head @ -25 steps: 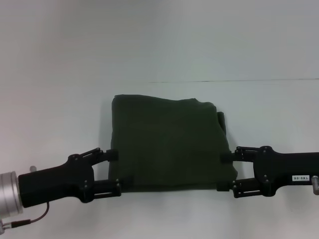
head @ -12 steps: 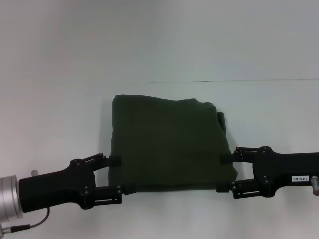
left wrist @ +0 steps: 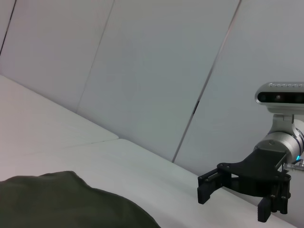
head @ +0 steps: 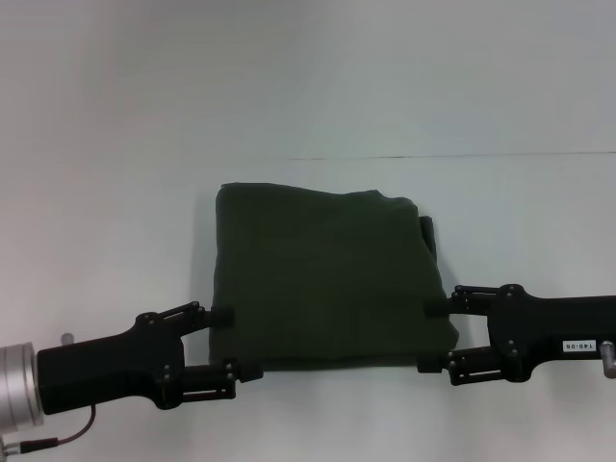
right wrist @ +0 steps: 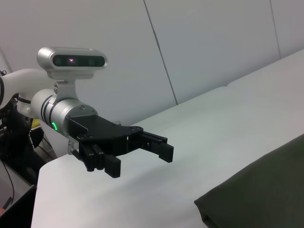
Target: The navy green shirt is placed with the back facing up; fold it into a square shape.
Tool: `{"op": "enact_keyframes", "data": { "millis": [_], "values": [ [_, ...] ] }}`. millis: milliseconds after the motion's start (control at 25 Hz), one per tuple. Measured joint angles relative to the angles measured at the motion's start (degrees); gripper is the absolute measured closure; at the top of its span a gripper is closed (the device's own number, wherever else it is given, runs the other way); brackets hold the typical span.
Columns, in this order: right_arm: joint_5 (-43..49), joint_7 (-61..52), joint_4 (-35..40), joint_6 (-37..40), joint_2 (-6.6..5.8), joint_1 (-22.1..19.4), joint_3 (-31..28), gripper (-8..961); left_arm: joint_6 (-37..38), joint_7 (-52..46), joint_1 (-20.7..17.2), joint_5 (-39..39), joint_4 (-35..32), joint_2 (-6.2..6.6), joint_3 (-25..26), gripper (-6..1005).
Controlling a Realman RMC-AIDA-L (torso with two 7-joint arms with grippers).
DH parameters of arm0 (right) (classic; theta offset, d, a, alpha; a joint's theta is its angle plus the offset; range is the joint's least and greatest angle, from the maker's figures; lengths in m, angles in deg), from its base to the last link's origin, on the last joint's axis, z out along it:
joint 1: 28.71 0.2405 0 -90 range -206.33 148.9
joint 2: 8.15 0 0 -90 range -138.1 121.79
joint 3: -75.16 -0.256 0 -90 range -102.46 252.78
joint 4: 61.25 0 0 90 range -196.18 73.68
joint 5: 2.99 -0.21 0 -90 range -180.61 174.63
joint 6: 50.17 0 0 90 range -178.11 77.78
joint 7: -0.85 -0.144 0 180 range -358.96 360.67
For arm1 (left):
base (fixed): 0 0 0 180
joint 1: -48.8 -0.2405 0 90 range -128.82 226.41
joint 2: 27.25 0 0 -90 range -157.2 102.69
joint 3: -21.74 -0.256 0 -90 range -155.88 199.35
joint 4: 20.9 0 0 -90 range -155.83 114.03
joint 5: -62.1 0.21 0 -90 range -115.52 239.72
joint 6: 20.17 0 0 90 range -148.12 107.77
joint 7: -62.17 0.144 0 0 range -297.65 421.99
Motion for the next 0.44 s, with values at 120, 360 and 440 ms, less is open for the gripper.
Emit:
{"op": "enact_keyframes", "data": {
  "millis": [120,360,440],
  "values": [
    [0.0,0.0,0.0,0.0,-0.01,0.0,0.0,53,0.0,-0.3,0.0,0.0,0.0,0.00,0.0,65],
    [0.0,-0.1,0.0,0.0,-0.01,-0.1,0.0,53,0.0,-0.4,0.0,0.1,0.0,0.00,0.0,65],
    [0.0,-0.1,0.0,0.0,0.00,-0.1,0.0,53,0.0,-0.4,0.0,0.1,0.0,0.00,0.0,65]
  ]
}}
